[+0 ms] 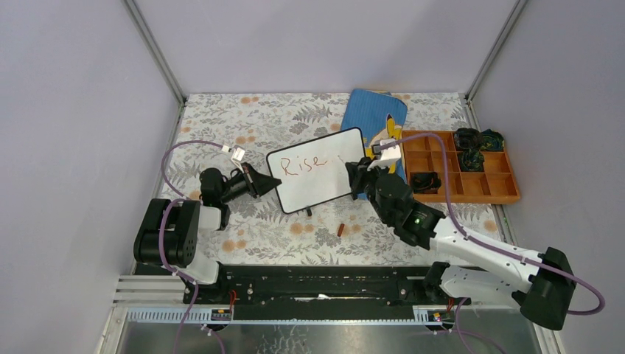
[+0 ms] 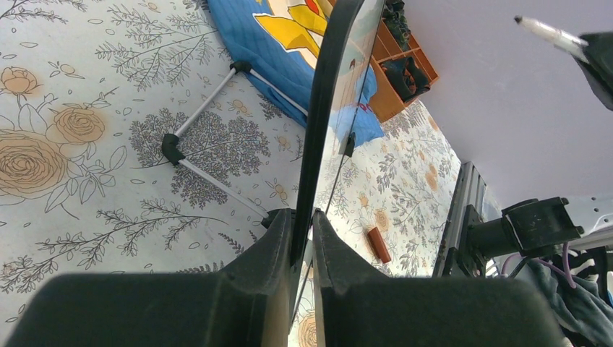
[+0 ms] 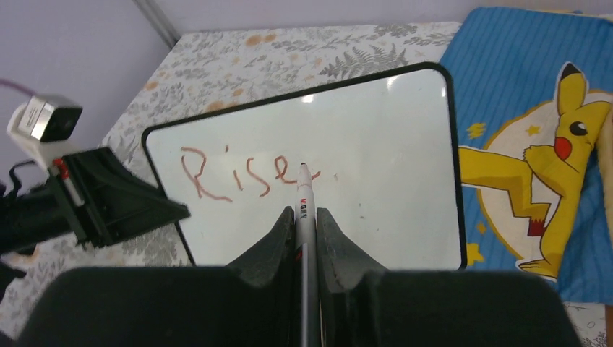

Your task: Write a sentence on the whiteboard

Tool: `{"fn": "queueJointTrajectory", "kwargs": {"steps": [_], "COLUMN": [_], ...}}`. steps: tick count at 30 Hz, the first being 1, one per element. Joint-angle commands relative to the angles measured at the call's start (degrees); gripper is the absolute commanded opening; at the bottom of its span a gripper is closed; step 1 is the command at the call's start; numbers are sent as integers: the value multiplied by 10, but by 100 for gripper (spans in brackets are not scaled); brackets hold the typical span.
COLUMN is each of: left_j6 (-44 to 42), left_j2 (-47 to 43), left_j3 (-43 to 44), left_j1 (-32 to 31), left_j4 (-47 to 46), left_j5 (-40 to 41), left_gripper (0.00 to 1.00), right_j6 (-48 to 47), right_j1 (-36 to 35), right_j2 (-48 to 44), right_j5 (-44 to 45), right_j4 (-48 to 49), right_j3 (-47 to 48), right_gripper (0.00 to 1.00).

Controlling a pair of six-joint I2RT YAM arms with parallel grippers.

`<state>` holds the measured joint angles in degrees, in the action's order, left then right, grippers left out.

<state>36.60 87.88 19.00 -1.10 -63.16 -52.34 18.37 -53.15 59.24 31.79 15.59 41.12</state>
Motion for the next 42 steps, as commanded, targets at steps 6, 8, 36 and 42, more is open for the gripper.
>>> {"fn": "queueJointTrajectory", "kwargs": {"steps": [6,8,36,42], "left_j6": [-27,-29,-44,-45], "left_j2": [1,-1,3,4], "left_j3": [8,8,13,13], "left_j1": [-3,-3,-7,-7], "left_j4": [51,54,79,80], "left_j5": [22,22,24,25], "left_gripper": [0,0,0,0], "right_j6": [-147,-147,-66,-125], "right_j1": [-152,-160,-69,-134], "right_j2": [22,32,32,85], "right_j5": [102,111,-105,-24], "right_j4": [44,59,65,66], "right_j3": [-31,-40,-73,-40], "right_gripper": [0,0,0,0]}}
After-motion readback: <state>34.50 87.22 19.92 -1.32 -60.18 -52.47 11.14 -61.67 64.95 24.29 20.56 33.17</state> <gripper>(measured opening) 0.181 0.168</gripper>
